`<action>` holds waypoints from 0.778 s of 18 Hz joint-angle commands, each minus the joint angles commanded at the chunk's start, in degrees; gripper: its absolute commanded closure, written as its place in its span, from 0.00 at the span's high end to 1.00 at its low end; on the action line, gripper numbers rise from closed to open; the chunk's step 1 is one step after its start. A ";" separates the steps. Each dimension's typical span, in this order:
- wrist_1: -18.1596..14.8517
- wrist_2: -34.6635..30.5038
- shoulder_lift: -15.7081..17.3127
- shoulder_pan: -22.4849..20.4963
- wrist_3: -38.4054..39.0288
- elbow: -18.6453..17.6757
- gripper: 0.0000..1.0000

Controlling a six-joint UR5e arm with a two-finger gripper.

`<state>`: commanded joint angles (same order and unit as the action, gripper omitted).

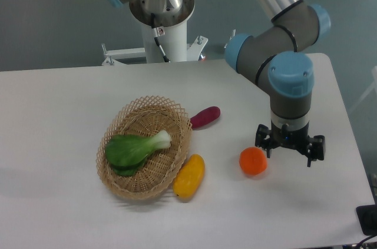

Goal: Place the orange on the table
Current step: 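Raise the open gripper up and away from the orange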

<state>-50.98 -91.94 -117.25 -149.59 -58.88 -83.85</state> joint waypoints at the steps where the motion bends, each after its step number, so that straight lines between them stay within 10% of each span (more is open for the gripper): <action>1: -0.26 0.44 0.52 -0.61 -0.09 0.00 0.99; 14: -0.35 0.62 1.06 -1.14 -2.73 -0.35 0.99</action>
<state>-51.33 -91.32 -116.19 -150.73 -61.61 -84.20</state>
